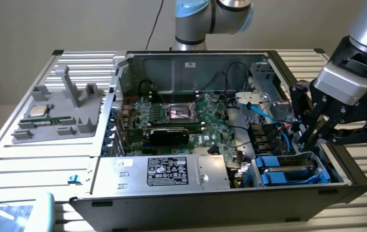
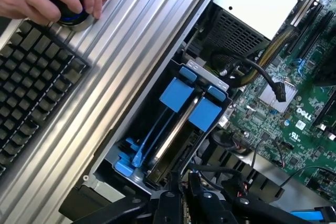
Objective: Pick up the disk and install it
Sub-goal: 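Insert the first disk wire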
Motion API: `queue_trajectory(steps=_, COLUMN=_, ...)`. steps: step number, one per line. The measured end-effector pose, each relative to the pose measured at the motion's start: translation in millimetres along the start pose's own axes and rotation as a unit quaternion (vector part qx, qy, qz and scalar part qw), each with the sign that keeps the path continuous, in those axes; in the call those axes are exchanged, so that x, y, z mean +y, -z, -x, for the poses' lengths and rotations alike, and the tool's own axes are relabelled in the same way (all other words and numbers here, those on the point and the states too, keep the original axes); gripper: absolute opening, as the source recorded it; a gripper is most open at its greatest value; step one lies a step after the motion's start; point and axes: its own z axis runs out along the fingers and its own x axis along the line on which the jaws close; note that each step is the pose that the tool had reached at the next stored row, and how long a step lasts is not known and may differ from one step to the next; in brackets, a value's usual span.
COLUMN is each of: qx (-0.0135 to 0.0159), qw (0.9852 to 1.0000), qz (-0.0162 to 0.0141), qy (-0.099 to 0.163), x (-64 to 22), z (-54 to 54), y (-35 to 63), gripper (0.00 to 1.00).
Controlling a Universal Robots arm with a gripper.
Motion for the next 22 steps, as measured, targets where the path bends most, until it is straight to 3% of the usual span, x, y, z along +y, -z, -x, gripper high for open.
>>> queue_trajectory(steps=8, qx=-0.0008, qw=0.9985, qz=0.0004, qy=-0.055, x=0.0, z=0.1, y=0.1, gripper=0.16)
queue_trajectory(steps=13, qx=0.002, qw=0.9971, qz=0.0024, qy=-0.076, x=0.0, z=0.1, y=0.0, gripper=0.16)
queue_trajectory(steps=17, qx=0.0066, qw=0.9969, qz=0.0049, qy=-0.079, x=5.2, z=3.4, y=-0.1, gripper=0.16)
queue_trajectory(steps=20, qx=0.0142, qw=0.9967, qz=0.0079, qy=-0.079, x=9.9, z=6.4, y=-0.1, gripper=0.16)
queue_trajectory(steps=22, qx=0.0181, qw=0.9965, qz=0.008, qy=-0.082, x=10.4, z=6.7, y=-0.3, gripper=0.16)
